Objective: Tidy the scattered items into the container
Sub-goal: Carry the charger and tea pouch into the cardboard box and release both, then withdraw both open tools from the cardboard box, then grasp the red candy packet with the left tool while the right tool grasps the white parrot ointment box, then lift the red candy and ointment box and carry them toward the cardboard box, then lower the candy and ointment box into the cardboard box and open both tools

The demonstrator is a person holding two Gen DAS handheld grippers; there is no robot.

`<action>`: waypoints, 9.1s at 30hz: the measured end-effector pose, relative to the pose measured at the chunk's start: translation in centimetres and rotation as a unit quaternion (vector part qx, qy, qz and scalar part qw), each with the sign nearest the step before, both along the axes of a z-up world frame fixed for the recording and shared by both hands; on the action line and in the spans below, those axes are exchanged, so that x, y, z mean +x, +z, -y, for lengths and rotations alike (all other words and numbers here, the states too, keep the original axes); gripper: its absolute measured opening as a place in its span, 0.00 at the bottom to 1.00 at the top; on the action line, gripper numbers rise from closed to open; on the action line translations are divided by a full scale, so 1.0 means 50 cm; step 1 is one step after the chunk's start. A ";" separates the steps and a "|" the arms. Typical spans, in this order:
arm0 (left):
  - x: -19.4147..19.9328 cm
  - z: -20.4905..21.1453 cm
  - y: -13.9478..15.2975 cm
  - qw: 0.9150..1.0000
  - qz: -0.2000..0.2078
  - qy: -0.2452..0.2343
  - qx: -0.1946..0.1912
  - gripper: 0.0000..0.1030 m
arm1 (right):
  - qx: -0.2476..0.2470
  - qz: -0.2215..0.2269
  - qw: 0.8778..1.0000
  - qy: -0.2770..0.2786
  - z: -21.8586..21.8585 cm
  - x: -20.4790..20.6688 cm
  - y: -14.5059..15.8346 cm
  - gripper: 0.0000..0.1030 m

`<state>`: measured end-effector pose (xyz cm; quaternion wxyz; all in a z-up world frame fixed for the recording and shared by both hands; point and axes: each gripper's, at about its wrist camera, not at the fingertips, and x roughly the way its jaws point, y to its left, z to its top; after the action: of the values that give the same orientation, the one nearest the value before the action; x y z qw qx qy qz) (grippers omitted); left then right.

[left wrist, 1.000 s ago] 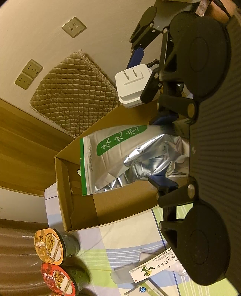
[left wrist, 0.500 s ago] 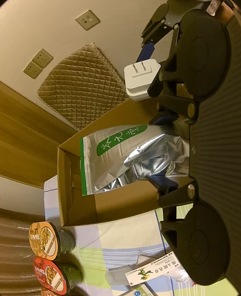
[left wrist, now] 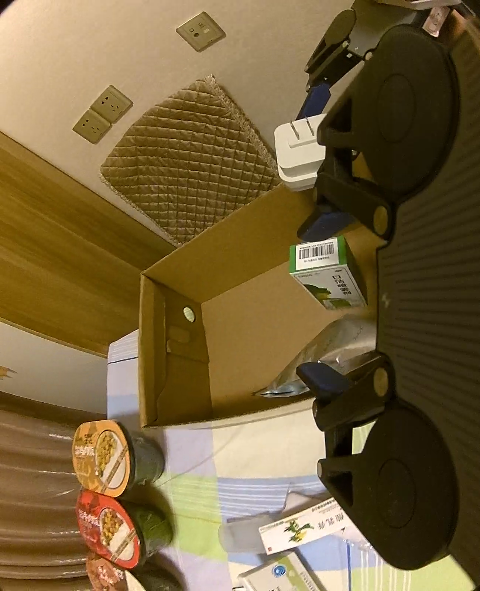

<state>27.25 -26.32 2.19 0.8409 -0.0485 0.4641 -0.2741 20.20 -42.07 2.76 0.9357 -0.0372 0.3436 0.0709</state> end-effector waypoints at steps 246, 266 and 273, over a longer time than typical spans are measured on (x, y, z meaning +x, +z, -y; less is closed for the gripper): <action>-0.182 0.013 0.046 0.989 0.094 -0.087 0.079 0.25 | 0.057 -0.054 0.997 0.009 -0.014 -0.106 0.033 0.40; -0.111 0.040 0.006 0.991 0.082 -0.071 0.083 0.26 | 0.049 -0.056 0.997 0.009 -0.008 -0.033 0.016 0.39; -0.102 0.016 0.008 0.991 0.089 -0.043 0.087 0.60 | 0.048 -0.062 0.997 0.006 -0.003 -0.026 0.005 0.40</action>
<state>22.13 -27.11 2.58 0.8671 0.0692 0.4113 -0.2723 18.92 -41.90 3.00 0.9130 0.0104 0.3966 0.0953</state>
